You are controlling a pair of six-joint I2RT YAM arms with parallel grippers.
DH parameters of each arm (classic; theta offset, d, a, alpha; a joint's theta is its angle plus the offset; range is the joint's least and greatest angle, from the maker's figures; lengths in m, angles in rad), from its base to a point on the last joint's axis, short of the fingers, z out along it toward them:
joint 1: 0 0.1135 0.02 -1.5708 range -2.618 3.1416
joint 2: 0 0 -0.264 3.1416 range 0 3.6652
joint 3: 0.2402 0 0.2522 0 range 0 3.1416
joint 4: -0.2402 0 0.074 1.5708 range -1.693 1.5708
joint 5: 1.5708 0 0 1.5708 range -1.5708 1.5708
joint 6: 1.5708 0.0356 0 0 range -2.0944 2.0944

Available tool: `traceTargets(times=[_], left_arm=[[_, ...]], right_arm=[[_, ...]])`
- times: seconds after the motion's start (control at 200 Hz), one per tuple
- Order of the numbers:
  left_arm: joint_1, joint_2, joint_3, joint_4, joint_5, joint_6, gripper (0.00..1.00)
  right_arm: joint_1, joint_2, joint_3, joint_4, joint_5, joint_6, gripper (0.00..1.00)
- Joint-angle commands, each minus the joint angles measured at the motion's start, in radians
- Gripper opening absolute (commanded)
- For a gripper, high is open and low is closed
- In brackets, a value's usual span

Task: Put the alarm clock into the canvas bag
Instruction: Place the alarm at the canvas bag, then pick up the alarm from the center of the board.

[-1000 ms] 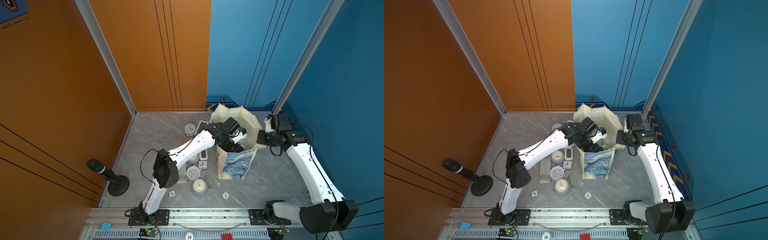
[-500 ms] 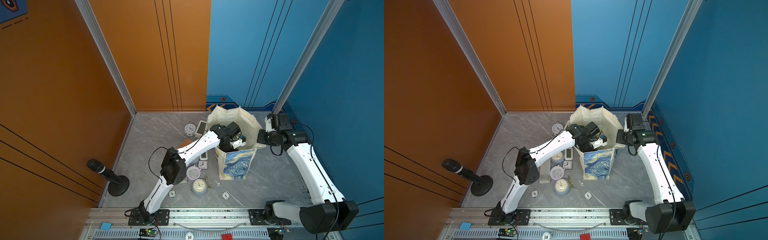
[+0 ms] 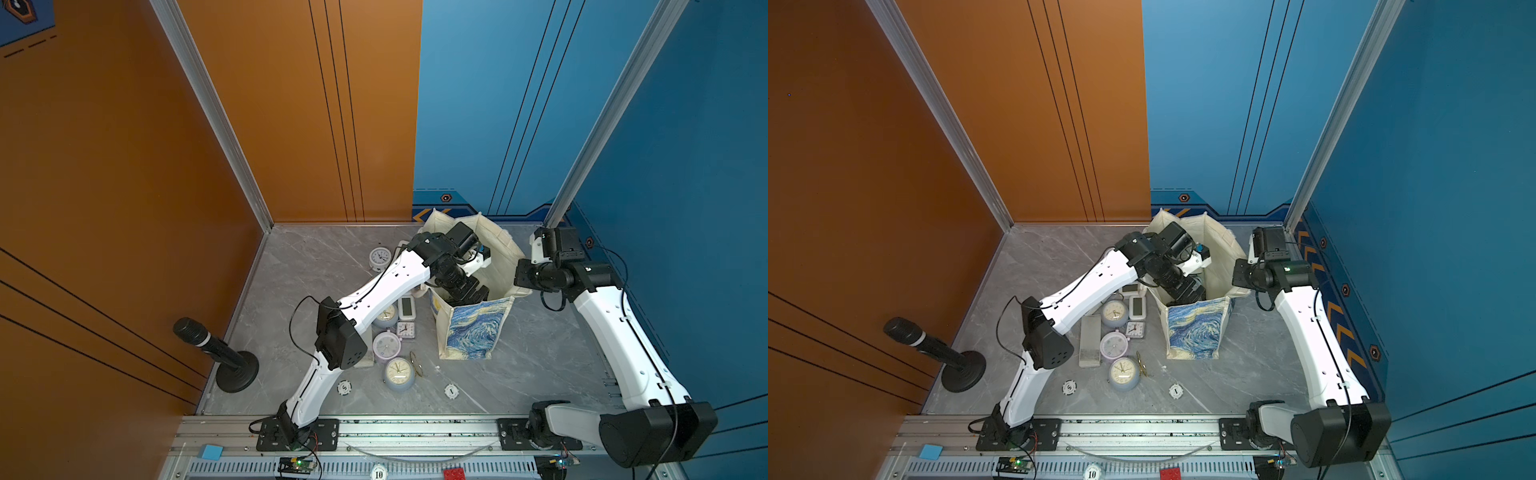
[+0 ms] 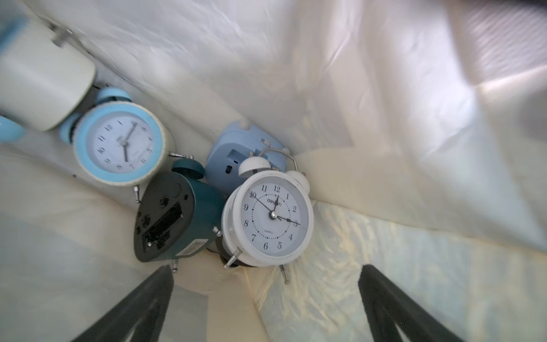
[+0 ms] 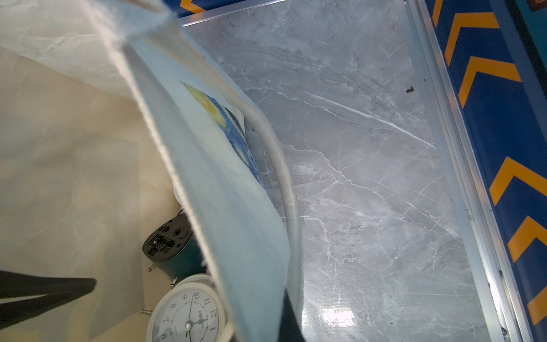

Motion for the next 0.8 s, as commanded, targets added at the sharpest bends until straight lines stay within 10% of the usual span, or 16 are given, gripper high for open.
traceTargets(times=[0.0, 0.796], left_arm=[[0.016, -0.069, 0.069, -0.024, -0.018, -0.04, 0.99], [0.248, -0.379, -0.229, 0.043, -0.437, -0.141, 0.94]], right_arm=[[0.006, -0.039, -0.009, -0.011, -0.009, 0.007, 0.05], [0.042, -0.074, -0.029, -0.074, 0.047, 0.032, 0.04]])
